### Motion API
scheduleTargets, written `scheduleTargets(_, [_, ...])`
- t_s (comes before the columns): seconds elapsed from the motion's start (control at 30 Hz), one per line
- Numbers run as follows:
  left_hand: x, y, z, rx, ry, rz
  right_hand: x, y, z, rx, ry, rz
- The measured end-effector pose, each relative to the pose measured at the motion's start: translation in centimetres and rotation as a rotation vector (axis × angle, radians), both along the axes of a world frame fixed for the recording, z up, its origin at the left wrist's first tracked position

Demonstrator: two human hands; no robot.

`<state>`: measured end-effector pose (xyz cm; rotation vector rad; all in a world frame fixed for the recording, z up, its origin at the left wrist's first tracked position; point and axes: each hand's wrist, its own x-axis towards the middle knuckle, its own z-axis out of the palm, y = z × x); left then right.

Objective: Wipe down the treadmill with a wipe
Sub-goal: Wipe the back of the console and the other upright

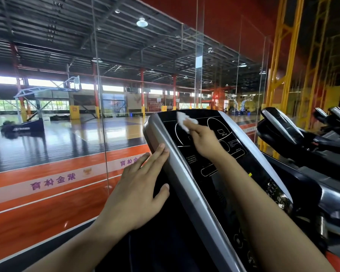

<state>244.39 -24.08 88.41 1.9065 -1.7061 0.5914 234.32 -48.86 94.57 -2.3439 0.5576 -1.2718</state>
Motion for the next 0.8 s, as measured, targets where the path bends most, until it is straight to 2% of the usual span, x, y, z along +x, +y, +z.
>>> scheduleTargets(0.07, [0.1, 0.0, -0.1, 0.003, 0.004, -0.003, 0.0, -2.3, 0.3, 0.127, -0.037, -0.159])
scheduleTargets(0.17, [0.0, 0.0, -0.1, -0.001, -0.005, 0.000, 0.3, -1.9, 0.5, 0.202, -0.046, -0.188])
scheduleTargets(0.33, [0.1, -0.1, -0.1, -0.018, -0.019, 0.007, -0.8, 6.0, -2.2, -0.098, 0.005, 0.222])
scheduleTargets(0.37, [0.1, -0.1, -0.2, -0.018, -0.020, 0.007, -1.4, 6.1, -2.8, -0.126, 0.010, 0.248])
scheduleTargets(0.43, [0.1, -0.1, -0.2, -0.027, -0.017, 0.007, -2.3, 3.5, -2.8, -0.102, 0.034, 0.151])
scheduleTargets(0.53, [0.0, 0.0, -0.1, -0.021, 0.003, 0.006, -2.6, -1.2, -1.8, 0.105, 0.008, -0.144])
scheduleTargets(0.6, [0.0, 0.0, 0.0, -0.022, -0.002, 0.006, -2.0, -1.8, -1.4, 0.163, -0.002, -0.201])
scheduleTargets(0.67, [0.0, 0.0, 0.1, -0.020, 0.002, 0.007, -1.4, 0.5, -1.2, 0.103, -0.017, -0.119])
scheduleTargets(0.77, [0.0, 0.0, 0.1, -0.014, -0.004, 0.007, -1.4, 5.4, -2.7, -0.087, 0.002, 0.178])
scheduleTargets(0.8, [0.0, 0.0, 0.0, -0.010, -0.009, 0.010, -1.8, 5.8, -3.4, -0.136, 0.018, 0.208])
